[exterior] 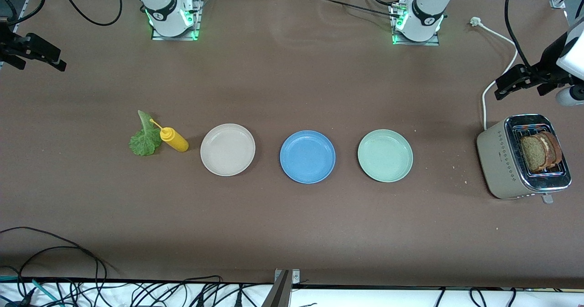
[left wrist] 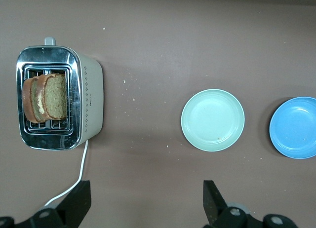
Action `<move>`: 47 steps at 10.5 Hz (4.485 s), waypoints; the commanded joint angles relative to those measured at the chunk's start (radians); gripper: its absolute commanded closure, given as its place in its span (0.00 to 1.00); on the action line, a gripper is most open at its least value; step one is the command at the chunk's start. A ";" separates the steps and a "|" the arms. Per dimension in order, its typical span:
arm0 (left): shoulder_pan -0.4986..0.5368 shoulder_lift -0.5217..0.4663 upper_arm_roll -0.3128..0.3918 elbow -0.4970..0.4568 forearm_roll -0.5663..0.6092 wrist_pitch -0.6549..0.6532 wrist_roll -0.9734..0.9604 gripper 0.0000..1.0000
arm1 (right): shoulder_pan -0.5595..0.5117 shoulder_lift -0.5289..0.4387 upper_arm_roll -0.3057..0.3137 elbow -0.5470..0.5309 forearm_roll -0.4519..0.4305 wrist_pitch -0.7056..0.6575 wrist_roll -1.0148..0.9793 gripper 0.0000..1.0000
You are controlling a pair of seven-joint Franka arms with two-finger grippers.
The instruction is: Make sandwich in blue plate with both arms
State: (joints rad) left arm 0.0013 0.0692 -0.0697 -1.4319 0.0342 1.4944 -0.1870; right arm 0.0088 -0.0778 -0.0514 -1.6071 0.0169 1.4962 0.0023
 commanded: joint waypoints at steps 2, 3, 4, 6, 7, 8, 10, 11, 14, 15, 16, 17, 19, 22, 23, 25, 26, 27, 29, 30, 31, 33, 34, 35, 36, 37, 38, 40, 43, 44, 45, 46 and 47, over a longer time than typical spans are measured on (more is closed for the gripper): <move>0.002 -0.003 0.005 0.016 -0.011 -0.016 0.027 0.00 | 0.000 0.007 0.001 0.030 0.015 -0.008 0.001 0.00; 0.002 -0.003 0.007 0.016 -0.011 -0.016 0.027 0.00 | 0.000 0.007 0.001 0.030 0.017 -0.008 -0.004 0.00; 0.002 -0.003 0.007 0.016 -0.010 -0.016 0.027 0.00 | 0.000 0.007 0.001 0.030 0.017 -0.008 -0.004 0.00; 0.002 -0.003 0.007 0.016 -0.010 -0.016 0.027 0.00 | 0.000 0.007 0.001 0.030 0.017 -0.008 -0.004 0.00; 0.002 -0.003 0.007 0.016 -0.010 -0.016 0.027 0.00 | 0.000 0.007 0.001 0.030 0.017 -0.008 -0.005 0.00; 0.002 -0.003 0.007 0.016 -0.010 -0.016 0.027 0.00 | 0.000 0.007 0.001 0.030 0.015 -0.008 -0.004 0.00; 0.002 -0.003 0.007 0.016 -0.010 -0.014 0.027 0.00 | -0.001 0.007 -0.001 0.030 0.017 -0.008 -0.005 0.00; 0.002 -0.003 0.007 0.016 -0.010 -0.014 0.027 0.00 | 0.000 0.007 0.001 0.030 0.017 -0.007 0.004 0.00; 0.002 -0.003 0.007 0.016 -0.010 -0.014 0.027 0.00 | -0.001 0.007 -0.001 0.032 0.015 -0.005 0.005 0.00; 0.002 -0.003 0.007 0.016 -0.010 -0.014 0.029 0.00 | -0.001 0.007 -0.001 0.033 0.015 -0.007 0.002 0.00; 0.003 -0.003 0.008 0.016 -0.010 -0.014 0.029 0.00 | -0.001 0.007 -0.001 0.033 0.015 -0.007 0.004 0.00; 0.003 -0.003 0.008 0.016 -0.010 -0.014 0.029 0.00 | -0.001 0.007 -0.001 0.033 0.017 -0.007 0.005 0.00; 0.002 -0.003 0.007 0.016 -0.010 -0.014 0.027 0.00 | -0.001 0.007 -0.002 0.033 0.017 -0.007 0.005 0.00; 0.002 -0.003 0.004 0.016 -0.010 -0.014 0.027 0.00 | -0.001 0.007 -0.002 0.033 0.015 -0.007 0.005 0.00; 0.002 -0.003 0.004 0.016 -0.010 -0.014 0.027 0.00 | -0.001 0.007 -0.004 0.033 0.015 -0.005 0.004 0.00; 0.002 -0.003 0.004 0.016 -0.010 -0.014 0.027 0.00 | -0.003 0.007 -0.005 0.033 0.015 -0.007 0.002 0.00; 0.002 -0.003 0.004 0.016 -0.010 -0.014 0.027 0.00 | -0.003 0.007 -0.005 0.033 0.015 -0.007 0.002 0.00; 0.002 -0.003 0.004 0.016 -0.010 -0.014 0.027 0.00 | -0.003 0.007 -0.005 0.033 0.015 -0.007 0.002 0.00; 0.002 -0.003 0.004 0.016 -0.010 -0.014 0.027 0.00 | -0.003 0.007 -0.005 0.033 0.015 -0.007 0.001 0.00; 0.002 -0.003 0.005 0.016 -0.010 -0.014 0.027 0.00 | -0.004 0.007 -0.005 0.033 0.015 -0.007 0.001 0.00; 0.002 -0.003 0.005 0.016 -0.010 -0.014 0.027 0.00 | -0.004 0.007 -0.005 0.033 0.015 -0.007 0.001 0.00; 0.002 -0.003 0.004 0.016 -0.010 -0.014 0.027 0.00 | -0.006 0.006 -0.007 0.033 0.012 -0.010 -0.005 0.00; 0.000 -0.003 0.002 0.016 -0.008 -0.014 0.026 0.00 | -0.006 0.006 -0.007 0.033 0.014 -0.016 -0.007 0.00; 0.002 -0.003 0.004 0.016 -0.008 -0.014 0.026 0.00 | -0.006 0.006 -0.007 0.035 0.015 -0.014 -0.007 0.00; 0.002 -0.003 0.004 0.016 -0.008 -0.014 0.026 0.00 | -0.006 0.006 -0.007 0.035 0.015 -0.014 -0.008 0.00; 0.002 -0.003 0.002 0.016 -0.008 -0.014 0.026 0.00 | -0.006 0.007 -0.007 0.035 0.014 -0.014 -0.008 0.00; 0.000 -0.005 0.001 0.016 -0.007 -0.014 0.024 0.00 | -0.006 0.006 -0.007 0.035 0.014 -0.014 -0.008 0.00; -0.004 -0.003 -0.002 0.015 0.038 -0.019 0.026 0.00 | -0.006 0.006 -0.007 0.035 0.014 -0.014 -0.007 0.00; -0.009 -0.005 -0.004 0.016 0.039 -0.020 0.026 0.00 | -0.007 0.007 -0.018 0.035 0.015 -0.013 -0.008 0.00; -0.009 -0.005 -0.005 0.019 0.038 -0.020 0.026 0.00 | -0.007 0.006 -0.019 0.035 0.015 -0.011 -0.008 0.00; -0.009 -0.005 -0.005 0.021 0.032 -0.020 0.024 0.00 | -0.007 0.006 -0.021 0.038 0.015 -0.011 -0.007 0.00; -0.007 -0.006 -0.002 0.021 0.029 -0.020 0.024 0.00 | -0.007 0.006 -0.022 0.038 0.015 -0.010 -0.008 0.00; -0.007 -0.006 -0.001 0.021 0.027 -0.020 0.026 0.00 | -0.007 0.007 -0.024 0.038 0.015 -0.007 -0.007 0.00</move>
State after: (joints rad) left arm -0.0048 0.0690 -0.0723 -1.4300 0.0450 1.4930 -0.1834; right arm 0.0059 -0.0775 -0.0711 -1.5940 0.0188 1.4974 0.0022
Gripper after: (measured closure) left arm 0.000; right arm 0.000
